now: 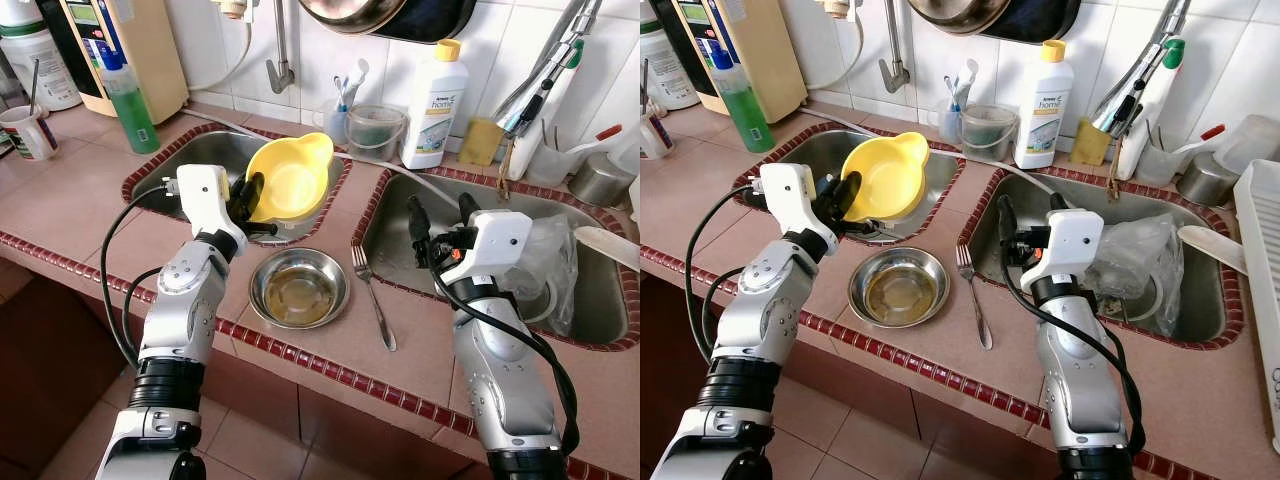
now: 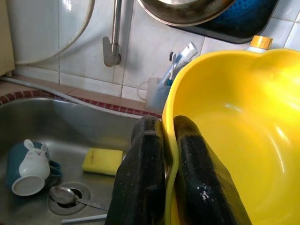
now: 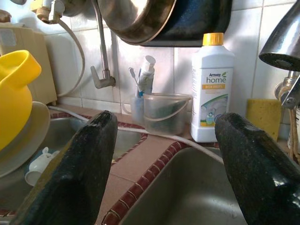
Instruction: Kitchen organization
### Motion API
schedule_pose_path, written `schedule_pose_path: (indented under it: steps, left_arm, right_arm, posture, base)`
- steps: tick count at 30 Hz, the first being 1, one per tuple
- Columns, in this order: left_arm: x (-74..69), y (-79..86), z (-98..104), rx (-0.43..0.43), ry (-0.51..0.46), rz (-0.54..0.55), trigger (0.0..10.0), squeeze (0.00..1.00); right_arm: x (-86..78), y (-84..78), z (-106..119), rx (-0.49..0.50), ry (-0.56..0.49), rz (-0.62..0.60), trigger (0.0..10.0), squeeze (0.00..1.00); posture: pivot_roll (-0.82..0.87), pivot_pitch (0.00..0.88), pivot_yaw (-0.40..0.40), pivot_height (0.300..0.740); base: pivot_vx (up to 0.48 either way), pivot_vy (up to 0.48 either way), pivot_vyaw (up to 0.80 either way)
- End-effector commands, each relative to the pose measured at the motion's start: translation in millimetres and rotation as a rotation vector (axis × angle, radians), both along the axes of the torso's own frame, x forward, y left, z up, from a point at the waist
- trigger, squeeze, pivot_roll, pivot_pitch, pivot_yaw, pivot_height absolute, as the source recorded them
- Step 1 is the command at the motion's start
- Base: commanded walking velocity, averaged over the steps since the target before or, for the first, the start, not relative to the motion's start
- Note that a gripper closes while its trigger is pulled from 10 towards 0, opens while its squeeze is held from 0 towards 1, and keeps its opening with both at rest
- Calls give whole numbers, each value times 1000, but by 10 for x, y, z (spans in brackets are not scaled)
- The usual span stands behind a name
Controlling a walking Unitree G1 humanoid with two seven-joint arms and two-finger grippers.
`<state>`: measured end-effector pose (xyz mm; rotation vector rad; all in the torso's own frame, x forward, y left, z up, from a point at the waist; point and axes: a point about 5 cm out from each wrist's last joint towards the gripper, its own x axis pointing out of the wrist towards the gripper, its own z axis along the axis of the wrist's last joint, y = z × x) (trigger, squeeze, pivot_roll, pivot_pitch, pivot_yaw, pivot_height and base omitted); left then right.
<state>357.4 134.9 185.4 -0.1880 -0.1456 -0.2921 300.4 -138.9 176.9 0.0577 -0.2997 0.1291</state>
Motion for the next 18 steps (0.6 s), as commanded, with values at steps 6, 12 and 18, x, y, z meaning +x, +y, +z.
schedule_pose_path:
  steps: [6, 12, 18]
  left_arm:
    - [-3, -9, 3, 14, 16, 4, 10000, 0]
    - [-9, -47, -6, 19, 22, -18, 10000, 0]
    - [-4, -74, -1, 25, 25, -33, 10000, 0]
  right_arm:
    - [-2, 27, -32, 1, 17, 11, 10000, 0]
    - [-30, 34, -55, -1, 21, 12, 10000, 0]
    - [-30, 42, -66, 5, 29, 17, 10000, 0]
  posture:
    - [-55, 0, 23, 740]
    - [-59, 0, 31, 740]
    - [-62, 0, 32, 740]
  base:
    - [0, 364, 0]
    - [0, 329, 0]
    - [0, 268, 0]
